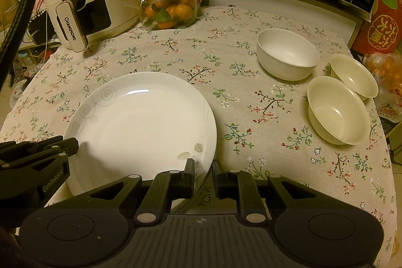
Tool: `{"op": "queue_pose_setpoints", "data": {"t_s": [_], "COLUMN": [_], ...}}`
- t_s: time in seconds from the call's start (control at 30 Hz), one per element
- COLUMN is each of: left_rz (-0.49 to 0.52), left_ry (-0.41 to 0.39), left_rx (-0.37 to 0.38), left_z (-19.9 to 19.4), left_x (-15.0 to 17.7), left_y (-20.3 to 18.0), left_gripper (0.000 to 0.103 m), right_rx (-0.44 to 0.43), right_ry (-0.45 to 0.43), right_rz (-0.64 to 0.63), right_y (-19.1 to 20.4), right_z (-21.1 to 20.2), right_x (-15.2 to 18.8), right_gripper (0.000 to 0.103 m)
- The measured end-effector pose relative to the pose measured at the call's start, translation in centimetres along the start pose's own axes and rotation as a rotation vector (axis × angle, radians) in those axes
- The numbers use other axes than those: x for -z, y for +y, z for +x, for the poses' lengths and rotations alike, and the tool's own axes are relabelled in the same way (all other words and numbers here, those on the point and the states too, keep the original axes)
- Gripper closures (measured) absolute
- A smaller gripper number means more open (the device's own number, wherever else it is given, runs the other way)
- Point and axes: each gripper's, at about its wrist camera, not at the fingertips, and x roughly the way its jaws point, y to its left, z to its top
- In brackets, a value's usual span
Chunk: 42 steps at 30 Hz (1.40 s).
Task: Organize plates and bowls
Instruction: 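Lower the white plate onto the stack and open both grippers, then move both grippers to the white bowl's rim and close them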
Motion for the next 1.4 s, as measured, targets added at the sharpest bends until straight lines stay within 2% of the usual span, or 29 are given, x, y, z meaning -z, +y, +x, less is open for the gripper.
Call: {"op": "queue_pose_setpoints", "data": {"t_s": [0.33, 0.73, 0.8, 0.93, 1.0, 1.03, 1.07, 1.1, 1.2, 1.4], "left_rz": [-0.041, -0.066, -0.072, -0.097, -0.083, -0.070, -0.050, -0.036, -0.011, -0.022], "left_ry": [0.033, 0.032, 0.031, 0.007, -0.017, -0.027, -0.037, -0.042, -0.049, -0.013], "left_rx": [0.015, 0.009, 0.004, 0.035, 0.056, 0.059, 0.061, 0.064, 0.080, 0.153], "left_z": [0.4, -0.3, -0.6, -1.6, -2.2, -2.5, -2.6, -2.6, -2.4, -0.6], "left_x": [-0.4, -1.3, -1.7, -3.6, -4.8, -5.2, -5.8, -6.2, -7.8, -11.0], "left_y": [0.5, 0.5, 0.2, -1.5, -2.8, -3.5, -4.3, -4.8, -6.1, -8.5], "left_gripper": [0.092, 0.088, 0.083, 0.076, 0.059, 0.054, 0.043, 0.037, 0.028, 0.017], "right_rx": [-0.022, -0.028, -0.033, -0.063, -0.073, -0.070, -0.061, -0.050, -0.026, -0.026], "right_ry": [0.014, 0.002, -0.001, -0.013, -0.034, -0.047, -0.061, -0.077, -0.108, -0.145], "right_rz": [0.027, 0.052, 0.060, 0.095, 0.113, 0.125, 0.142, 0.164, 0.233, 0.315], "right_y": [-0.8, -1.9, -2.1, -3.1, -3.8, -4.4, -5.0, -5.9, -8.9, -14.1], "right_z": [0.2, -0.4, -0.5, -1.3, -1.8, -2.1, -2.4, -2.8, -3.6, -4.6], "right_x": [-0.2, -0.4, -0.6, -1.1, -1.6, -1.9, -2.2, -2.6, -3.7, -6.5], "right_gripper": [0.088, 0.088, 0.087, 0.066, 0.056, 0.049, 0.042, 0.040, 0.037, 0.031]}}
